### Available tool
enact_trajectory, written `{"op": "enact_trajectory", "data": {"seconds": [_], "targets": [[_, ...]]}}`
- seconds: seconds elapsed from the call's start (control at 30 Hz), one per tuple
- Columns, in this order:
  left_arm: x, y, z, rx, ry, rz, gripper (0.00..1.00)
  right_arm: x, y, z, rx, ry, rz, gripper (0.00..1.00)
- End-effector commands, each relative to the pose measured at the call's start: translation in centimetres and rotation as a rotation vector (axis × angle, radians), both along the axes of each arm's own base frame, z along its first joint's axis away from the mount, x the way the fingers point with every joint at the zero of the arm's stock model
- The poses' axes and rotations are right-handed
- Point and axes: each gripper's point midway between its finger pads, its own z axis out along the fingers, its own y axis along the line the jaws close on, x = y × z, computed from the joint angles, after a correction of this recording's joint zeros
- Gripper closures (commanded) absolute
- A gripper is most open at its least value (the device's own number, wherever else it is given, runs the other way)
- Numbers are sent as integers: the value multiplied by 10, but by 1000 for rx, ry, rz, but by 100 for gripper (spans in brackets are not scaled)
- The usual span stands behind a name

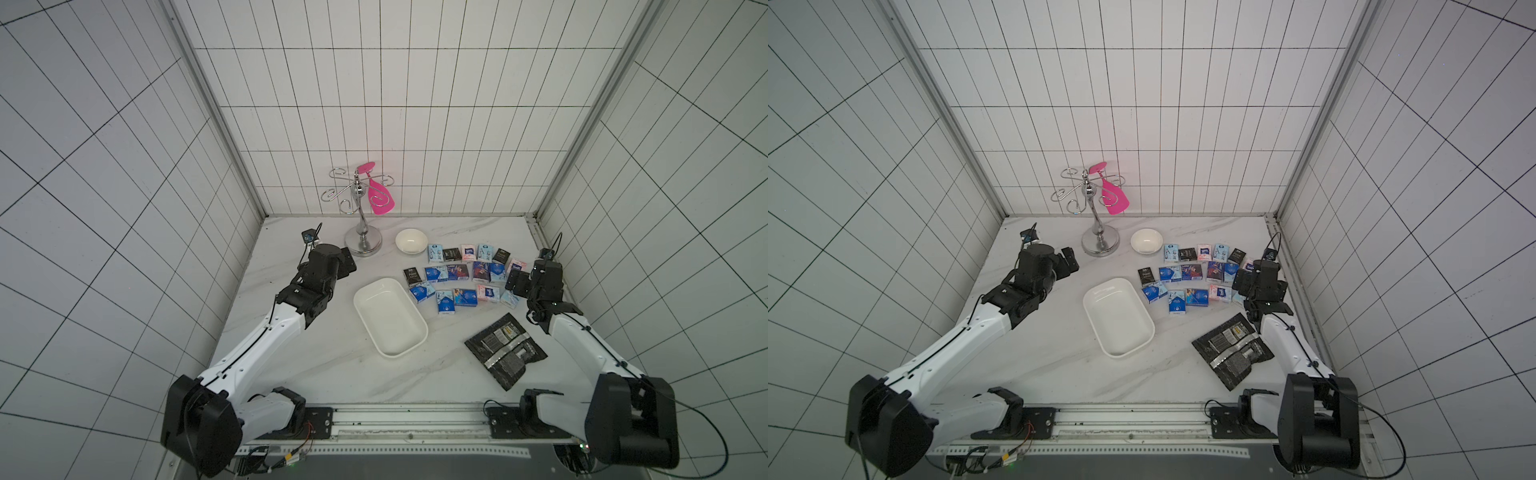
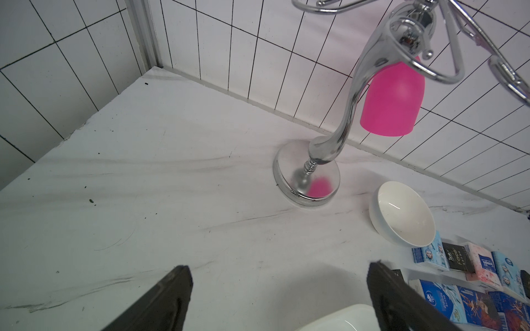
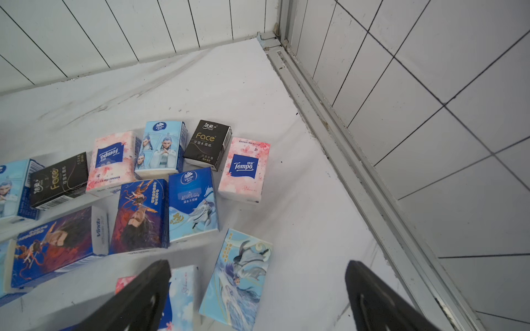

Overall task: Take the pocket tissues out of the storage box
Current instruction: Reset both arms

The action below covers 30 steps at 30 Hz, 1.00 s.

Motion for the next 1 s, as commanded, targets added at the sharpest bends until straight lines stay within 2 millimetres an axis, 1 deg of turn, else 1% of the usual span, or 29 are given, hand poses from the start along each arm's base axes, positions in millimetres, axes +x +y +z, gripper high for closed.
{"op": "enact_trajectory", "data": {"seconds": [0.0, 0.07, 0.13, 0.17, 0.23, 0.33, 0.4, 0.47, 0.53, 0.63, 0.7, 0.77, 0.87, 0.93, 0.97], "targets": [[11, -3, 6, 1, -4, 1, 1, 23, -5, 11, -41, -112, 13, 1], [16, -3, 5, 12, 3, 11, 1, 31, -7, -3, -39, -125, -2, 1], [21, 0, 8, 30, -4, 29, 2, 34, -7, -19, -60, -141, 6, 1], [23, 2, 10, 37, -7, 37, 1, 36, -9, -22, -68, -166, -4, 1], [28, 7, 15, 45, -16, 49, 1, 34, -11, -25, -70, -186, -13, 1], [34, 20, 18, 47, -30, 96, 1, 32, -16, -37, -56, -214, -29, 1], [38, 33, 21, 54, -54, 143, 1, 30, -16, -38, -65, -264, -27, 1], [41, 49, 19, 72, -67, 195, 1, 29, -17, -42, -47, -222, -29, 1], [44, 64, 10, 76, -54, 240, 2, 31, -17, -40, -54, -245, -26, 1], [46, 85, -14, 81, 10, 291, 2, 30, -17, -41, -53, -231, -26, 1], [43, 98, -23, 188, -5, 321, 2, 30, -17, -41, -54, -233, -26, 1], [40, 107, -31, 294, -35, 324, 2, 30, -17, -41, -54, -229, -28, 1], [33, 115, -44, 405, -59, 328, 2, 30, -17, -41, -55, -232, -26, 1], [30, 123, -59, 435, -23, 327, 2, 30, -17, -41, -55, -231, -26, 1], [30, 126, -72, 436, 10, 312, 3, 30, -16, -41, -55, -232, -25, 1]]}}
